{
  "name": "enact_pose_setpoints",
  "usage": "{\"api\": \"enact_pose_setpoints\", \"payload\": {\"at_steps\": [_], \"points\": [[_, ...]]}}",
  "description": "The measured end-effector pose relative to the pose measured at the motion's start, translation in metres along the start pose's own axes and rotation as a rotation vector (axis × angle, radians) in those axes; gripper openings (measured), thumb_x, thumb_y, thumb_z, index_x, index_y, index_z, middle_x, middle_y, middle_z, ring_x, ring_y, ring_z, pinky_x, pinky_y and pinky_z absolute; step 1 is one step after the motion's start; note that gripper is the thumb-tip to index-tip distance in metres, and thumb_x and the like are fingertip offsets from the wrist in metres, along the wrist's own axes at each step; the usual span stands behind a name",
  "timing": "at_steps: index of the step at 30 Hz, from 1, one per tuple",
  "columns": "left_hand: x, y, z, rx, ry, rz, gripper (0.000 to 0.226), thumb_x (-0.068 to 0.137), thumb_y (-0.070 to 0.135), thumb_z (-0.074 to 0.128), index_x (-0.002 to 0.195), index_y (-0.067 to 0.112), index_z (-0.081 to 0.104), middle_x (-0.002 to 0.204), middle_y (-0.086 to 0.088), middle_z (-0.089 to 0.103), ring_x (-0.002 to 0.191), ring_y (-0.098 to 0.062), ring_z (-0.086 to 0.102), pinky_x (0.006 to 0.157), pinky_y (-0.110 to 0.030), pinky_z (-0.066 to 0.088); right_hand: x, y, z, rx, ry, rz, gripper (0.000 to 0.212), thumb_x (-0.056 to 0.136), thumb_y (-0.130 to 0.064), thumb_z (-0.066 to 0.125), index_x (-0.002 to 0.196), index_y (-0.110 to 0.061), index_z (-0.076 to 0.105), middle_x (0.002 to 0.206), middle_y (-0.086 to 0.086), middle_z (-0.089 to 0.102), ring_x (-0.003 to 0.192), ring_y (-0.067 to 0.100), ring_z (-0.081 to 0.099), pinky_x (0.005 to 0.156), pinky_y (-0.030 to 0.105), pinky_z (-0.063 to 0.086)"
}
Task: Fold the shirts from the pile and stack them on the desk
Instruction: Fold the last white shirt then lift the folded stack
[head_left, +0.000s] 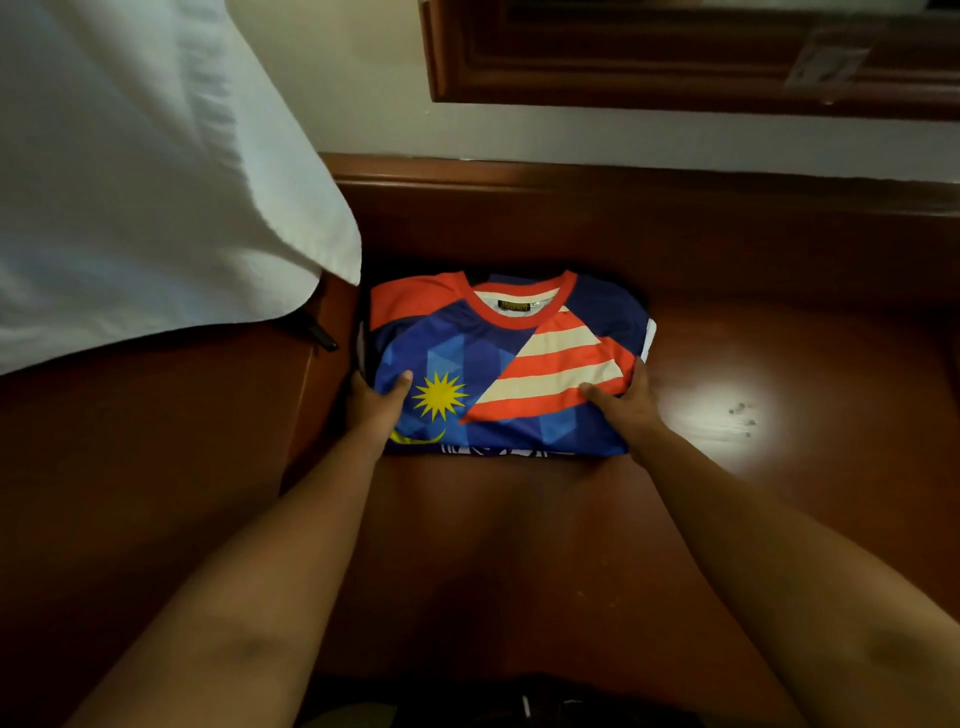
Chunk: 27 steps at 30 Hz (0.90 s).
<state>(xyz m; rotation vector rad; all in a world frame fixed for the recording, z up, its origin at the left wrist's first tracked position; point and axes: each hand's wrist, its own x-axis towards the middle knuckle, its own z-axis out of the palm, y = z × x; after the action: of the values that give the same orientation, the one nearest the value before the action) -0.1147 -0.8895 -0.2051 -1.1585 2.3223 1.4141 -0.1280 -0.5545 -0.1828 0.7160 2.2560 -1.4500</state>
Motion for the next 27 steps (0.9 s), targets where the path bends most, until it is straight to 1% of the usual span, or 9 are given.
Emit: {"api": "enact_pose_setpoints", "payload": {"at_steps": [2, 4, 7, 9, 13, 17, 20, 25, 27], "points": [[0.003, -0.001, 0.001, -0.009, -0.008, 0.012, 0.084, 0.074, 0.045, 0.077, 0.137, 0.003, 0.041, 0.134, -0.018, 0.054, 0.122, -0.033, 0.054, 0.102, -0.046, 0.045, 0.004, -0.001, 0.000, 0.036, -0.026, -0.025, 0.094, 0.079, -0.034, 0.077, 0.150, -0.023, 0.018, 0.150, 0.006, 0.035, 0.135, 0.029, 0.038, 0.108, 0.050, 0.039], [0.002, -0.001, 0.003, 0.015, -0.011, 0.035, 0.070, 0.079, 0.034, 0.076, 0.132, 0.001, 0.047, 0.130, -0.018, 0.057, 0.119, -0.032, 0.056, 0.101, -0.044, 0.045, 0.007, -0.001, 0.000, 0.056, -0.049, -0.036, 0.093, 0.080, -0.027, 0.077, 0.151, -0.022, 0.018, 0.149, 0.006, 0.037, 0.134, 0.029, 0.040, 0.108, 0.048, 0.040], [-0.006, -0.006, 0.006, 0.020, -0.025, 0.048, 0.060, 0.083, 0.029, 0.073, 0.131, 0.003, 0.048, 0.129, -0.017, 0.058, 0.118, -0.031, 0.056, 0.101, -0.044, 0.045, 0.004, 0.004, -0.003, 0.087, -0.061, -0.055, 0.088, 0.081, -0.020, 0.076, 0.149, -0.021, 0.021, 0.147, 0.006, 0.040, 0.132, 0.027, 0.042, 0.107, 0.046, 0.042], [-0.013, -0.010, 0.006, -0.004, -0.044, 0.056, 0.054, 0.085, 0.026, 0.072, 0.129, 0.004, 0.050, 0.127, -0.016, 0.059, 0.116, -0.030, 0.058, 0.100, -0.044, 0.046, -0.004, 0.011, -0.006, 0.087, -0.057, -0.069, 0.085, 0.082, -0.021, 0.075, 0.149, -0.021, 0.022, 0.147, 0.006, 0.040, 0.132, 0.026, 0.042, 0.107, 0.045, 0.041], [-0.036, -0.029, 0.005, -0.030, -0.074, 0.067, 0.046, 0.085, 0.023, 0.071, 0.123, 0.006, 0.053, 0.122, -0.015, 0.062, 0.111, -0.029, 0.060, 0.098, -0.046, 0.047, -0.027, 0.033, -0.013, 0.084, -0.034, -0.064, 0.083, 0.082, -0.024, 0.075, 0.148, -0.022, 0.025, 0.146, 0.006, 0.041, 0.133, 0.028, 0.042, 0.108, 0.051, 0.040], [-0.058, -0.054, 0.005, 0.001, -0.069, 0.071, 0.043, 0.082, 0.025, 0.073, 0.117, 0.007, 0.055, 0.118, -0.017, 0.064, 0.107, -0.031, 0.062, 0.096, -0.048, 0.048, -0.056, 0.056, -0.020, 0.049, -0.018, -0.062, 0.083, 0.084, -0.020, 0.072, 0.150, -0.019, 0.021, 0.149, 0.009, 0.038, 0.136, 0.030, 0.038, 0.110, 0.049, 0.036], [-0.079, -0.069, 0.005, -0.025, -0.077, 0.078, 0.046, 0.084, 0.020, 0.072, 0.122, 0.001, 0.054, 0.121, -0.019, 0.062, 0.110, -0.032, 0.060, 0.097, -0.048, 0.047, -0.077, 0.073, -0.025, 0.076, -0.029, -0.062, 0.082, 0.086, -0.016, 0.071, 0.150, -0.017, 0.021, 0.149, 0.009, 0.037, 0.135, 0.029, 0.038, 0.110, 0.047, 0.036], [-0.108, -0.088, 0.003, -0.034, -0.077, 0.074, 0.045, 0.085, 0.019, 0.071, 0.121, 0.000, 0.053, 0.121, -0.020, 0.061, 0.110, -0.033, 0.060, 0.098, -0.047, 0.046, -0.105, 0.093, -0.030, 0.092, -0.044, -0.061, 0.078, 0.088, -0.014, 0.068, 0.150, -0.017, 0.021, 0.147, 0.008, 0.038, 0.133, 0.028, 0.039, 0.105, 0.040, 0.036], [-0.118, -0.096, 0.002, -0.029, -0.077, 0.065, 0.043, 0.085, 0.018, 0.071, 0.120, 0.001, 0.053, 0.121, -0.020, 0.061, 0.110, -0.033, 0.060, 0.097, -0.047, 0.047, -0.112, 0.101, -0.032, 0.075, -0.051, -0.061, 0.079, 0.087, -0.015, 0.068, 0.150, -0.018, 0.021, 0.147, 0.008, 0.038, 0.133, 0.028, 0.040, 0.106, 0.041, 0.037]]}}
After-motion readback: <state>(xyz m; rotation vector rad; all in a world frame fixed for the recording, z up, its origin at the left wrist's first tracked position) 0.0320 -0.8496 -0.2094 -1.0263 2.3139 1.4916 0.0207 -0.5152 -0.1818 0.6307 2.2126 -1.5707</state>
